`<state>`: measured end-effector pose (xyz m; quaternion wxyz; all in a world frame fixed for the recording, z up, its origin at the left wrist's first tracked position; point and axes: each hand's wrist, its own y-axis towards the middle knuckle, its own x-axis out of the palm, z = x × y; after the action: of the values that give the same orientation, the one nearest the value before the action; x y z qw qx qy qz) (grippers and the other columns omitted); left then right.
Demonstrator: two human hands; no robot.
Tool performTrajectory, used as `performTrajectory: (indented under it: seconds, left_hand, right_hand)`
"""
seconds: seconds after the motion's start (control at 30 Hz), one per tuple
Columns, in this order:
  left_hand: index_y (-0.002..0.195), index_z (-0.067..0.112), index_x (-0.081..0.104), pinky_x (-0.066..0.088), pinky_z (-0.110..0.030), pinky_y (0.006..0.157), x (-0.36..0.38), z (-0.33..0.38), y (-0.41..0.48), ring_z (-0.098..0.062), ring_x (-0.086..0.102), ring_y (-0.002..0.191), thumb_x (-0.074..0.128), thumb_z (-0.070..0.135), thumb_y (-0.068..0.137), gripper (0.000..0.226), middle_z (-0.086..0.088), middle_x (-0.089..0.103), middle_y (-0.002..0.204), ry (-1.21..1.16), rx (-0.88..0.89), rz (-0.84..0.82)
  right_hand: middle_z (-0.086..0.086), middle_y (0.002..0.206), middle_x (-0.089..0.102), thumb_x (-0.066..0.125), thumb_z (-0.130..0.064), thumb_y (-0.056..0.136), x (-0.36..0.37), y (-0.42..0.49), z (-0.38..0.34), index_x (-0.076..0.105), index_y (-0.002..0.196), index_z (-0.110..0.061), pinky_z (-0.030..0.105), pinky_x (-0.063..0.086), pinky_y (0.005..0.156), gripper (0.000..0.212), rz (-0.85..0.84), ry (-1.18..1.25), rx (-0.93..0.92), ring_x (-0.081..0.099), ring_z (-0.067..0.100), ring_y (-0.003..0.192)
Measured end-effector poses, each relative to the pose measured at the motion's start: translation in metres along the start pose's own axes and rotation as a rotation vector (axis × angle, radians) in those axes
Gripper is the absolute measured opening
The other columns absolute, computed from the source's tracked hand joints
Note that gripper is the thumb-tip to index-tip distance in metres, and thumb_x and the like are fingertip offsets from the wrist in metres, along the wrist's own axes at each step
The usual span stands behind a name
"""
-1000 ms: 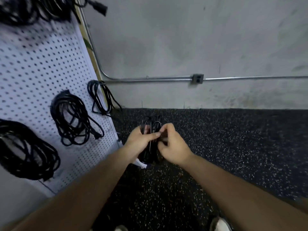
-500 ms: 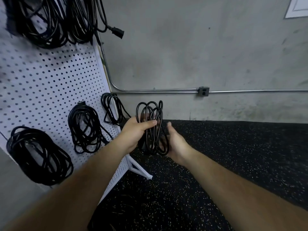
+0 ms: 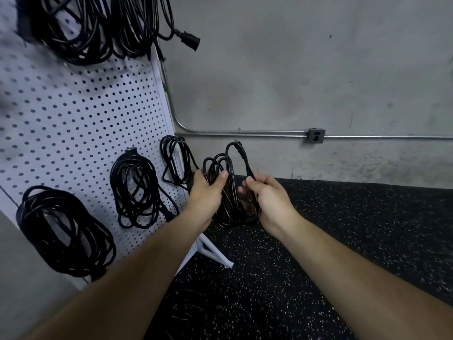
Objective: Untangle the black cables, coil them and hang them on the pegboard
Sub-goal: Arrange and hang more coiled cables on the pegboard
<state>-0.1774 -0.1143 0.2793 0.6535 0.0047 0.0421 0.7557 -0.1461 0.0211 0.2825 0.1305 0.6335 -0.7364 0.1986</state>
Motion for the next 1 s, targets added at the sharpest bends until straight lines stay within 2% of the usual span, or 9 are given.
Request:
performTrajectory:
  seconds: [0.1,0.27,0.37,0.43,0.5,0.67,0.83,0.9,1.0]
  left_hand:
    - [0.120,0.018,0.058,0.053,-0.044,0.102,0.004,0.004,-0.003,-0.018,0.068,0.108,0.057,0.042,0.102,0.030,0.000,0.071,0.113,0.033,0.008,-0.044]
    - [0.099,0.014,0.069,0.056,-0.028,0.084,0.003,0.009,-0.008,-0.012,0.071,0.089,0.058,0.021,0.103,0.013,-0.001,0.075,0.095,0.097,0.094,-0.044]
    - [0.098,0.015,0.074,0.056,-0.026,0.081,-0.002,0.015,-0.014,-0.013,0.072,0.090,0.056,0.017,0.102,0.018,-0.001,0.077,0.095,0.156,0.139,-0.144]
    - [0.098,0.011,0.073,0.055,-0.031,0.076,-0.004,0.019,-0.018,-0.019,0.072,0.084,0.054,0.018,0.103,0.021,-0.005,0.076,0.090,0.184,0.133,-0.222]
    - [0.092,0.005,0.067,0.051,-0.032,0.070,-0.008,0.021,-0.020,-0.019,0.065,0.075,0.052,0.018,0.102,0.023,-0.007,0.069,0.080,0.235,0.131,-0.256]
    - [0.074,0.017,0.050,0.040,-0.031,0.066,-0.026,0.020,-0.036,-0.014,0.049,0.065,0.050,0.019,0.102,0.027,0.001,0.050,0.067,0.278,0.088,-0.226]
    - [0.076,0.014,0.054,0.037,-0.020,0.051,-0.055,0.015,-0.061,-0.009,0.047,0.057,0.050,0.018,0.098,0.023,0.002,0.051,0.066,0.433,0.037,-0.157]
    - [0.080,0.013,0.061,0.042,-0.019,0.059,-0.072,0.013,-0.068,-0.008,0.052,0.063,0.053,0.025,0.098,0.024,0.000,0.056,0.070,0.448,-0.023,-0.146]
    - [0.079,0.016,0.061,0.051,-0.044,0.085,-0.096,0.005,-0.079,-0.021,0.061,0.080,0.053,0.032,0.095,0.024,-0.001,0.066,0.074,0.325,-0.099,-0.096]
  right_hand:
    - [0.004,0.084,0.077,0.061,-0.004,0.098,0.003,-0.004,0.000,0.062,0.102,-0.010,0.033,0.059,0.068,0.007,-0.032,-0.033,-0.005,0.074,0.018,0.077]
    - [0.009,0.099,0.074,0.067,-0.011,0.094,0.004,-0.004,0.003,0.059,0.102,-0.014,0.036,0.059,0.080,0.011,-0.010,-0.332,-0.149,0.073,0.024,0.092]
    - [-0.004,0.109,0.067,0.066,-0.017,0.095,0.006,-0.004,-0.003,0.050,0.117,-0.021,0.014,0.051,0.071,0.028,-0.088,-0.451,-0.228,0.069,0.005,0.098]
    - [-0.017,0.108,0.061,0.059,-0.020,0.100,0.005,-0.005,-0.007,0.039,0.129,-0.035,0.003,0.046,0.064,0.038,-0.176,-0.510,-0.250,0.064,-0.015,0.085]
    - [-0.022,0.104,0.060,0.056,-0.018,0.102,0.005,-0.005,-0.009,0.044,0.134,-0.034,-0.001,0.042,0.063,0.038,-0.222,-0.578,-0.289,0.059,-0.023,0.078]
    - [-0.009,0.099,0.070,0.058,-0.012,0.095,0.017,-0.006,-0.005,0.058,0.127,-0.020,0.008,0.045,0.067,0.033,-0.228,-0.710,-0.273,0.064,-0.007,0.084]
    - [-0.004,0.100,0.064,0.052,-0.014,0.097,0.035,-0.016,0.009,0.056,0.115,-0.016,0.026,0.047,0.076,0.018,-0.348,-0.874,-0.222,0.060,0.011,0.092]
    - [-0.003,0.098,0.061,0.051,-0.017,0.100,0.043,-0.021,0.018,0.053,0.114,-0.017,0.023,0.044,0.069,0.014,-0.424,-0.941,-0.234,0.059,0.011,0.087]
    - [-0.007,0.097,0.063,0.056,-0.021,0.102,0.052,-0.033,0.027,0.051,0.115,-0.022,0.014,0.045,0.065,0.014,-0.522,-0.934,-0.192,0.061,0.004,0.085]
